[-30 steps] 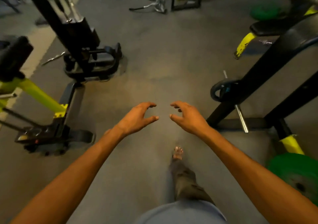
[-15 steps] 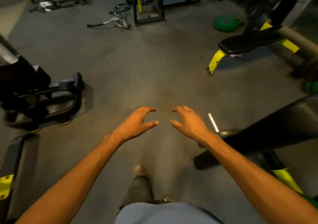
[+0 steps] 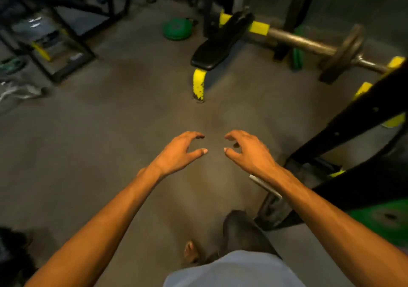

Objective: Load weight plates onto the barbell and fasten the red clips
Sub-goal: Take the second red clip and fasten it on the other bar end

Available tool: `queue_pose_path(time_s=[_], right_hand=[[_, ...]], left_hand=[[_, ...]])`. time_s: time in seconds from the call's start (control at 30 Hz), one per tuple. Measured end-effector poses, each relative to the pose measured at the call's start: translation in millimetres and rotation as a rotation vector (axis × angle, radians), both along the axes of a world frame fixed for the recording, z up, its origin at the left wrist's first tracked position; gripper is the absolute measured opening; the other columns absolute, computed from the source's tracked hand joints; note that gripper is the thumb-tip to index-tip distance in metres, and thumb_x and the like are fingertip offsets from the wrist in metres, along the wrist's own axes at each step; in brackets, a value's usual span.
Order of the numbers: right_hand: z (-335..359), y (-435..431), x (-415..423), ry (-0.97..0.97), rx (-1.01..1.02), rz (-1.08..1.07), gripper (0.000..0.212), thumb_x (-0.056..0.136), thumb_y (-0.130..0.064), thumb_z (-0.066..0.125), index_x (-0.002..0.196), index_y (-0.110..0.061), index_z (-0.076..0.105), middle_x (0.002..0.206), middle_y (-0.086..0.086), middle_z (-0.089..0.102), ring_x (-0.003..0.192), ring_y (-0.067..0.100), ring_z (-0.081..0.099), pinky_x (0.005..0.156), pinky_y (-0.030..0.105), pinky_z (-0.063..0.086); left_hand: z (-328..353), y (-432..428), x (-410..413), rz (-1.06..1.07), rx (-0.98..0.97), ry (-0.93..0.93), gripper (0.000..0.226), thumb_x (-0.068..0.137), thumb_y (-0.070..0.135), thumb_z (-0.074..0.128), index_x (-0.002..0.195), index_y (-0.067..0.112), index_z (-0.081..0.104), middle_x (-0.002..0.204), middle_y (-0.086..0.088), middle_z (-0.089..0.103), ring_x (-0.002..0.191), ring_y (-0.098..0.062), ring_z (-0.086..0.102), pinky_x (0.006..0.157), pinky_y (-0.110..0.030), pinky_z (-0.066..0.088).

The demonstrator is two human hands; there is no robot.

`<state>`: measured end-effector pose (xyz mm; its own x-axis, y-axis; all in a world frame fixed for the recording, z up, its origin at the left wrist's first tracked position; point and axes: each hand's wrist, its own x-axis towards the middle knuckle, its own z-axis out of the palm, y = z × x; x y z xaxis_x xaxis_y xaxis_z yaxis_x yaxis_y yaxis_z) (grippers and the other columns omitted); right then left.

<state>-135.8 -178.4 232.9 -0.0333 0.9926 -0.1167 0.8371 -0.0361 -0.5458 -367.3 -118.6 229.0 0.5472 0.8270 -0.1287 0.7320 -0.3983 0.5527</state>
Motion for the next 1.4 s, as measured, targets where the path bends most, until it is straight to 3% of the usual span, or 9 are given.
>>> queue_pose_path(time_s=[0.3,0.4,0.57,0.63,0.9,0.97,1.07,1.2,1.4], right_hand=[[20,145,101,0.067,0.166,-0.342,0.036,0.088,-0.043,0.062,0.121,-0.03,0.062,0.122,-0.01,0.069,0.092,0.009,0.069,0.085,0.042,0.057],[36,179,138,0.097,0.2,-0.44,0.036,0.087,-0.042,0.062,0.12,-0.028,0.063,0.12,-0.009,0.07,0.089,0.011,0.068,0.085,0.043,0.057],[65,212,189,0.122,0.256,-0.601,0.042,0.082,-0.051,0.057,0.117,-0.029,0.064,0.115,-0.011,0.07,0.084,0.008,0.068,0.083,0.043,0.059],[71,219,211,0.113,0.275,-0.683,0.046,0.078,-0.055,0.053,0.116,-0.031,0.064,0.114,-0.013,0.07,0.083,0.004,0.068,0.083,0.043,0.059],[93,231,288,0.056,0.363,-1.069,0.046,0.076,-0.055,0.055,0.113,-0.03,0.066,0.093,-0.007,0.073,0.079,0.008,0.068,0.079,0.045,0.058],[98,237,302,0.022,0.39,-1.165,0.045,0.076,-0.053,0.057,0.113,-0.029,0.067,0.095,-0.006,0.074,0.078,0.011,0.068,0.081,0.046,0.058],[108,244,316,0.005,0.449,-1.328,0.045,0.076,-0.053,0.058,0.112,-0.029,0.068,0.102,-0.007,0.075,0.082,0.013,0.069,0.083,0.046,0.057],[123,240,325,-0.104,0.489,-1.525,0.032,0.081,-0.039,0.065,0.11,-0.027,0.068,0.101,-0.009,0.075,0.086,0.013,0.071,0.085,0.045,0.057],[147,224,341,-0.213,0.502,-1.753,0.042,0.081,-0.039,0.065,0.12,-0.025,0.061,0.101,-0.004,0.075,0.082,0.018,0.07,0.083,0.047,0.057]], left_hand=[[18,203,157,-0.291,-0.01,-0.182,0.047,0.09,0.037,0.072,0.131,0.017,0.061,0.131,0.003,0.065,0.118,-0.009,0.061,0.101,-0.021,0.047],[32,247,209,-0.391,0.007,-0.203,0.047,0.09,0.036,0.073,0.131,0.018,0.061,0.13,0.005,0.065,0.117,-0.006,0.061,0.091,-0.002,0.039],[59,311,290,-0.542,-0.013,-0.277,0.047,0.09,0.041,0.071,0.132,0.022,0.061,0.131,0.008,0.064,0.118,-0.003,0.06,0.099,-0.018,0.046],[67,332,324,-0.613,-0.024,-0.286,0.047,0.09,0.042,0.07,0.133,0.024,0.06,0.131,0.01,0.064,0.12,-0.001,0.059,0.098,-0.015,0.044],[88,389,464,-0.96,-0.008,-0.336,0.041,0.091,0.035,0.071,0.129,0.022,0.062,0.122,0.007,0.067,0.112,-0.002,0.061,0.093,-0.014,0.045],[92,397,495,-1.071,-0.02,-0.356,0.041,0.091,0.033,0.071,0.129,0.02,0.062,0.123,0.005,0.067,0.113,-0.003,0.061,0.092,-0.009,0.043],[98,406,536,-1.213,-0.061,-0.393,0.04,0.09,0.033,0.071,0.128,0.021,0.063,0.121,0.007,0.068,0.112,-0.004,0.062,0.096,-0.017,0.047],[106,412,587,-1.375,-0.144,-0.402,0.037,0.091,0.03,0.072,0.126,0.02,0.064,0.123,0.008,0.068,0.114,-0.002,0.062,0.096,-0.01,0.043],[121,384,664,-1.506,-0.294,-0.444,0.042,0.091,0.028,0.073,0.129,0.014,0.062,0.126,-0.001,0.068,0.114,-0.009,0.065,0.099,-0.027,0.052]])
